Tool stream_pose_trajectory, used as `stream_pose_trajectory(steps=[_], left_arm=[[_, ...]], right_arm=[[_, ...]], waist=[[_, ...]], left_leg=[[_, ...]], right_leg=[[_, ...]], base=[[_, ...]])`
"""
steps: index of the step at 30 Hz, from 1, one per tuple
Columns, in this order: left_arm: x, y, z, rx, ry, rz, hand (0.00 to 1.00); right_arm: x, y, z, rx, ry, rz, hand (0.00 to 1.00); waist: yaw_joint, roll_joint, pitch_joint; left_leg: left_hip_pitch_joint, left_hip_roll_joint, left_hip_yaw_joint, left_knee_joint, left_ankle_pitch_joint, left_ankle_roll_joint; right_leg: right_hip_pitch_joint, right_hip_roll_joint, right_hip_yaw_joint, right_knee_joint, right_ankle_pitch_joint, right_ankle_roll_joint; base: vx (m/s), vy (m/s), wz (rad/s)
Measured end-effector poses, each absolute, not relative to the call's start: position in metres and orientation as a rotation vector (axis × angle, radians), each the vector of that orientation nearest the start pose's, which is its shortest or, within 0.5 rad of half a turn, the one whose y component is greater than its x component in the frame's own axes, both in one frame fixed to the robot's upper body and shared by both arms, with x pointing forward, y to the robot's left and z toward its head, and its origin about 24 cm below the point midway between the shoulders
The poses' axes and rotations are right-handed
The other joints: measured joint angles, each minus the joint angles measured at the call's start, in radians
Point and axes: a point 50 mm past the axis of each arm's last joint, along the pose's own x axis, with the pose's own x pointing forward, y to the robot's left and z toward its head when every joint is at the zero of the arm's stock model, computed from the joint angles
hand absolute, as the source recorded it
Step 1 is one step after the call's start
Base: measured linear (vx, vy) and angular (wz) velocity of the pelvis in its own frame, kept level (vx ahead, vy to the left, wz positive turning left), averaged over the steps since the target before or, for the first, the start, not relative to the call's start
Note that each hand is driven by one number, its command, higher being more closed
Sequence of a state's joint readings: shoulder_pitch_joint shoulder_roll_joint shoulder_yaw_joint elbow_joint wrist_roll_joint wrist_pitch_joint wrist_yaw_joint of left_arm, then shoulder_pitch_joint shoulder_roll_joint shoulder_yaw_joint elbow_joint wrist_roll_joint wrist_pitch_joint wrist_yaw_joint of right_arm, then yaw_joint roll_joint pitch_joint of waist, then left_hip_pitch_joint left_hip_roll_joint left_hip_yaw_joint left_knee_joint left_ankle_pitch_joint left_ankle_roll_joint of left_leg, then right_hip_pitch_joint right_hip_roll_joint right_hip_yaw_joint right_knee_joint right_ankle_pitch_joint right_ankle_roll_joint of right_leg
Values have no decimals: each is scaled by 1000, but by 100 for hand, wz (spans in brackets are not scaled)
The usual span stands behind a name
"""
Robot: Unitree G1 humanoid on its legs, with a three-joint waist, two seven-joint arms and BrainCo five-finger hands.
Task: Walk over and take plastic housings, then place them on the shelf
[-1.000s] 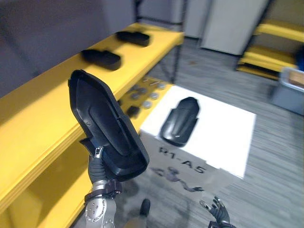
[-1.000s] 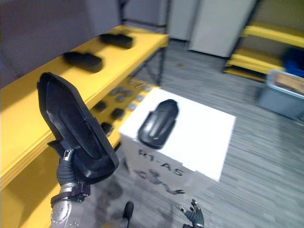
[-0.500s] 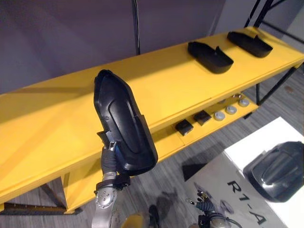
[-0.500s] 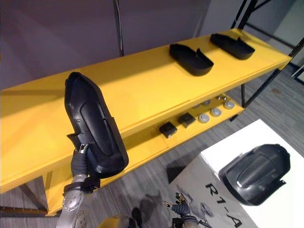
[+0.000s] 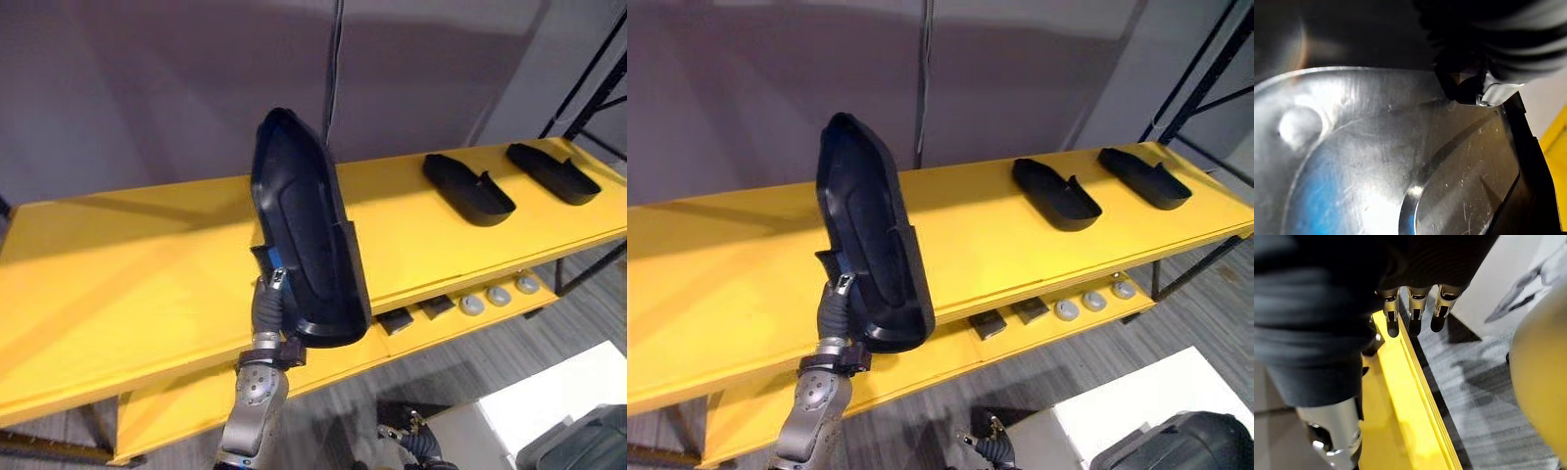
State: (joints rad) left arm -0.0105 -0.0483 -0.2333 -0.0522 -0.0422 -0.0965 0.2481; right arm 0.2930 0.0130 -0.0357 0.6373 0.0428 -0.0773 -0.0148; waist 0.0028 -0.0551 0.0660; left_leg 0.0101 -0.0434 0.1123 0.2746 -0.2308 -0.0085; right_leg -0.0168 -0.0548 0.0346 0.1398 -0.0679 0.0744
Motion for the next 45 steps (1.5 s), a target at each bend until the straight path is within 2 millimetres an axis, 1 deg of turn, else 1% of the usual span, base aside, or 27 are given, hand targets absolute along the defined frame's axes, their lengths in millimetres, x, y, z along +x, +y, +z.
stream_pose_trajectory(steps=[2, 3, 7, 8, 9, 10, 11, 12, 13, 14, 15, 18, 21, 22, 24, 25, 27, 29, 32, 35, 40, 42, 45], left_arm=[[254, 93, 66, -86, -143, 27, 100], [257, 93, 65, -76, -135, 34, 100], [272, 94, 58, -47, -83, 76, 100], [278, 99, 53, -35, -57, 103, 100], [285, 103, 46, -20, -13, 136, 100], [288, 108, 41, -6, 12, 154, 100], [293, 108, 36, 9, 47, 169, 100], [297, 110, 32, 10, 74, 196, 100], [297, 115, 30, 13, 88, 218, 100], [300, 121, 28, 19, 108, 253, 100], [303, 126, 27, 31, 121, 277, 100], [312, 131, 30, 48, 125, 295, 100], [321, 136, 33, 33, 135, 330, 100], [326, 135, 36, 20, 134, 329, 100], [331, 134, 39, 9, 137, 329, 100], [333, 134, 40, 7, 137, 329, 0], [335, 134, 42, -4, 138, 330, 0], [335, 126, 42, -45, 147, 315, 0], [336, 122, 41, -62, 163, 308, 0], [339, 119, 45, -107, 163, 308, 0], [344, 117, 52, -149, 140, 321, 0], [346, 117, 56, -163, 131, 322, 0], [348, 118, 59, -190, 126, 327, 0]], right_arm=[[98, -168, -134, 65, 850, -151, 0], [95, -168, -134, 66, 858, -150, 0], [91, -168, -136, 60, 873, -138, 0], [91, -168, -137, 61, 880, -133, 0], [92, -165, -139, 65, 890, -123, 0], [95, -161, -140, 70, 893, -110, 0], [94, -161, -143, 63, 908, -105, 0], [100, -167, -141, 36, 895, -93, 0], [105, -166, -140, 27, 886, -77, 0], [109, -164, -139, 21, 872, -59, 0], [108, -162, -139, 21, 876, -53, 0], [101, -162, -143, 21, 910, -52, 0], [104, -161, -143, 17, 903, -44, 0], [105, -162, -142, 15, 900, -44, 0], [107, -163, -142, 12, 894, -44, 0], [109, -164, -141, 8, 890, -43, 0], [113, -166, -140, 2, 879, -42, 0], [114, -167, -140, -4, 878, -44, 0], [114, -167, -140, -4, 878, -44, 0], [115, -168, -140, -4, 877, -46, 0], [118, -167, -141, -4, 887, -41, 0], [121, -166, -141, -5, 885, -37, 0], [124, -167, -140, -6, 878, -41, 0]], waist=[[-14, 10, -13], [-17, 15, -21], [-21, 17, -36], [-22, 17, -39], [-25, -9, -39], [-30, -42, -30], [-40, -34, -34], [-46, -21, -30], [-48, -23, -30], [-47, -24, -32], [-48, -27, -32], [-51, -27, -32], [-74, -27, -31], [-79, -28, -31], [-91, -28, -25], [-96, -28, -17], [-109, -25, -1], [-110, -24, 2], [-112, -23, 4], [-112, -21, 6], [-112, -18, 10], [-121, -15, 14], [-126, -12, 17]], left_leg=[[27, 2, 0, -29, 1, 0], [39, 2, 0, -41, 2, -1], [63, 1, -2, -64, 4, 1], [61, 0, 0, -52, 6, -3], [19, -23, 4, 40, 26, -42], [-5, -33, 12, 56, -4, -6], [6, 18, 26, -81, 22, 1], [20, 47, 37, -157, 125, 3], [26, 45, 44, -172, 134, -9], [30, 43, 49, -195, 139, -2], [30, 40, 50, -208, 148, 8], [35, 39, 47, -222, 160, 5], [37, 42, 43, -282, 207, 2], [40, 45, 45, -324, 238, -2], [48, 51, 45, -361, 267, -4], [49, 55, 45, -362, 270, -7], [50, 64, 46, -366, 276, -9], [45, 73, 52, -366, 277, -15], [45, 77, 53, -366, 278, -17], [45, 78, 52, -366, 276, -20], [45, 78, 53, -366, 277, -18], [46, 74, 52, -364, 276, -19], [49, 77, 52, -362, 276, -19]], right_leg=[[27, 2, -8, -29, 0, 0], [37, 4, -12, -38, 0, 0], [55, 5, -18, -52, 0, -1], [62, 3, -19, -62, 12, -17], [73, -35, -19, -69, 20, -24], [84, -68, -17, -75, 20, -23], [84, -74, -24, -72, 20, -22], [81, -66, -13, -68, 14, -12], [75, -70, -12, -65, 19, -15], [56, -68, -12, -54, 21, -16], [46, -69, -12, -48, 21, -16], [44, -67, -12, -46, 22, -15], [21, -59, -12, -48, 23, -13], [7, -53, -11, -53, 24, -11], [3, -48, -13, -65, 27, -6], [3, -45, -14, -65, 29, -4], [-4, -35, -14, -66, 33, -7], [-5, -26, -10, -84, 41, -16], [2, -20, -7, -100, 46, -14], [12, -17, -9, -118, 52, -17], [23, -15, -9, -136, 67, -15], [39, -15, -12, -153, 70, -17], [48, -12, -15, -163, 72, -20]], base=[[182, -19, 6], [199, -2, 3], [121, 27, 4], [57, 75, 5], [30, 88, 11], [-9, 46, 27], [-24, 23, 18], [-15, 40, 4], [6, 100, -23], [16, 95, -19], [14, 59, -10], [0, 0, 0], [-46, -61, 0], [-86, -76, -6], [-83, -62, -5], [-125, -59, -4], [-164, -58, -5], [-127, -30, -8], [-34, -9, -3], [12, 0, 0], [57, 5, 0], [59, 12, 3], [12, 3, 1]])
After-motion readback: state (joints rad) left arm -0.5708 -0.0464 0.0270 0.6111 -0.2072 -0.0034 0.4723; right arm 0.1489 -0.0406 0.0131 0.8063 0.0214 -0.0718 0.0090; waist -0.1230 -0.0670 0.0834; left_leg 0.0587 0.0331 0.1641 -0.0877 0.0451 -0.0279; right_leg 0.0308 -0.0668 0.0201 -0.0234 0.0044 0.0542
